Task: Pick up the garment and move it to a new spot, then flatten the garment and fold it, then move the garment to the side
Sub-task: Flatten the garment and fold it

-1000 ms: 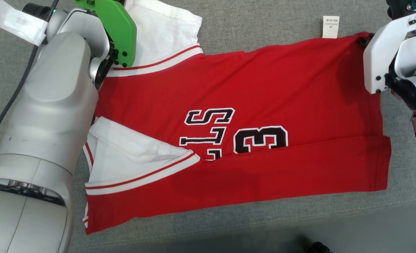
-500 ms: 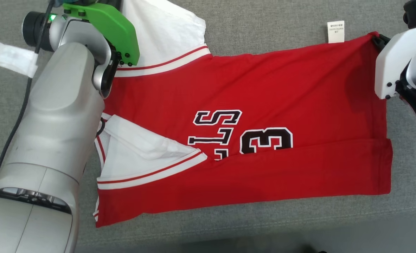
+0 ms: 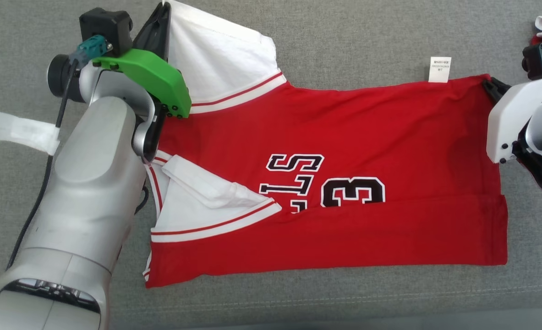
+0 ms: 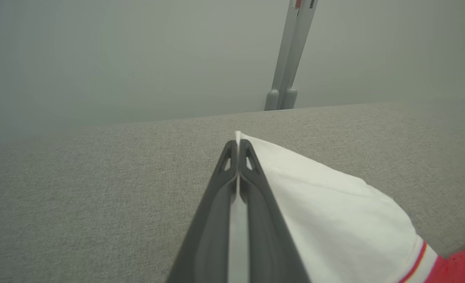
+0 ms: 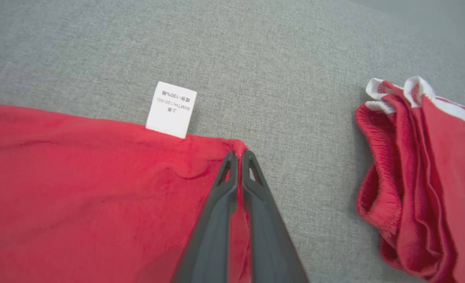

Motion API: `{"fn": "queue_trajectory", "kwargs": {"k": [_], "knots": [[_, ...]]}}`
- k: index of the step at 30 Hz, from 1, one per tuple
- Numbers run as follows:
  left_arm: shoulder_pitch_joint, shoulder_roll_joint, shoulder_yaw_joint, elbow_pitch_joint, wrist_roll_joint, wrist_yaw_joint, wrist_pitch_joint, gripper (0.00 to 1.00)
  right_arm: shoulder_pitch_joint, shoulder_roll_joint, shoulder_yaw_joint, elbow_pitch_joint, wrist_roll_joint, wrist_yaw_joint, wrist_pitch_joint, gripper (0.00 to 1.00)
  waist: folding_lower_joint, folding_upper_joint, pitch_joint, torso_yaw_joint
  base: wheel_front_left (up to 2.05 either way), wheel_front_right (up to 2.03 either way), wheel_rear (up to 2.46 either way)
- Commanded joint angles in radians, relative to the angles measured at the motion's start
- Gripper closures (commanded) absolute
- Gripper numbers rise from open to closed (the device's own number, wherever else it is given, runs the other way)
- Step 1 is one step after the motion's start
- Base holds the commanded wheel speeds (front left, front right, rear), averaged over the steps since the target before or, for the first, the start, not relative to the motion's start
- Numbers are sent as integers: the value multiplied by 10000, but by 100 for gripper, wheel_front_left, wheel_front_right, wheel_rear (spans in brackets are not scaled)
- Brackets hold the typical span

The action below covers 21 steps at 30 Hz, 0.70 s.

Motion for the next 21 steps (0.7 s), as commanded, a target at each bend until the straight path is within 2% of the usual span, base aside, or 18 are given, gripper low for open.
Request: {"fn": "queue_trajectory", "kwargs": {"k": [1,6,11,12,21], "knots": [[412,105,115,-318,-184,87,-132,100,248,-153,140,-16,79,-16,-200,100,0,0,-415,157,0,0,0],[1754,401,171,-1612,-286,411,-136,100,757,-600,624,-29,325,-16,-806,100,0,0,-893,297,0,0,0],[3446,835,89,-3340,-390,899,345,100,1300,-1318,1343,-191,716,-16,-1225,100,0,0,-1254,399,0,0,0],[3446,835,89,-3340,-390,899,345,100,1300,-1318,1343,-191,716,-16,-1225,100,0,0,-1254,399,0,0,0],[6293,1505,235,-6615,-832,2082,1339,100,1976,-2358,2080,-541,1338,-16,-1534,100,0,0,-1694,402,0,0,0]]}}
